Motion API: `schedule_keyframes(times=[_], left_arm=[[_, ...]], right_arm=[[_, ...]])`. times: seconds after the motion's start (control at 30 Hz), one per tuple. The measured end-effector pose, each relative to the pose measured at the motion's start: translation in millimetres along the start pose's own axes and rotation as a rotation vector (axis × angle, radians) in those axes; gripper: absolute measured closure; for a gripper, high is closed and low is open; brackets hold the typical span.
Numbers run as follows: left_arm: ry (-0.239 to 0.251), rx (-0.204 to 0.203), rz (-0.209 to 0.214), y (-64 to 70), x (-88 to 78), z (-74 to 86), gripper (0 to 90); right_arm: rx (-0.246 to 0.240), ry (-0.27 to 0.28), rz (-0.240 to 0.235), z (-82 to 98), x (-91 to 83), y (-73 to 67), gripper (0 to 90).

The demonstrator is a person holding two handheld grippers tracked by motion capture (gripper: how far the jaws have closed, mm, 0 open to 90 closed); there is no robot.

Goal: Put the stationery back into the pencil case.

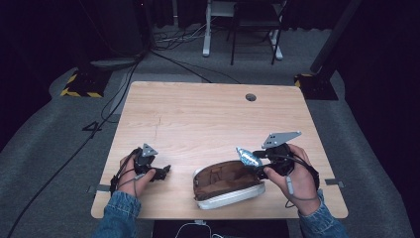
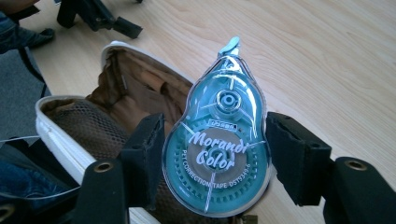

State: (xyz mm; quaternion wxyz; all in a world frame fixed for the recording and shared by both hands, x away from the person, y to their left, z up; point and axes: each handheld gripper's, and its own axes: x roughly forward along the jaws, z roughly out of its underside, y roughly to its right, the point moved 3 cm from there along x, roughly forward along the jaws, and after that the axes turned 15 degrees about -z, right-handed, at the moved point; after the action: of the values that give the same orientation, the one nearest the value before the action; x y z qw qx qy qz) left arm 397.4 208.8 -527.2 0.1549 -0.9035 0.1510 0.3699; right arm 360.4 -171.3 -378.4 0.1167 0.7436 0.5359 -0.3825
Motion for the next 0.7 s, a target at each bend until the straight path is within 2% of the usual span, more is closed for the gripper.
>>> schedule_keyframes(times=[0.27, 0.7], left_arm=[[0.000, 0.000, 0.000, 0.0, 0.0, 0.0, 6.6], [0.001, -0.004, 0.001, 0.3, 0.1, 0.1, 6.6]], right_arm=[[-0.051, -0.046, -0.054, -2.4, 15.6, -13.9, 39.3], [-0.078, -0.120, -0.145, -3.1, 32.7, -30.6, 39.4]])
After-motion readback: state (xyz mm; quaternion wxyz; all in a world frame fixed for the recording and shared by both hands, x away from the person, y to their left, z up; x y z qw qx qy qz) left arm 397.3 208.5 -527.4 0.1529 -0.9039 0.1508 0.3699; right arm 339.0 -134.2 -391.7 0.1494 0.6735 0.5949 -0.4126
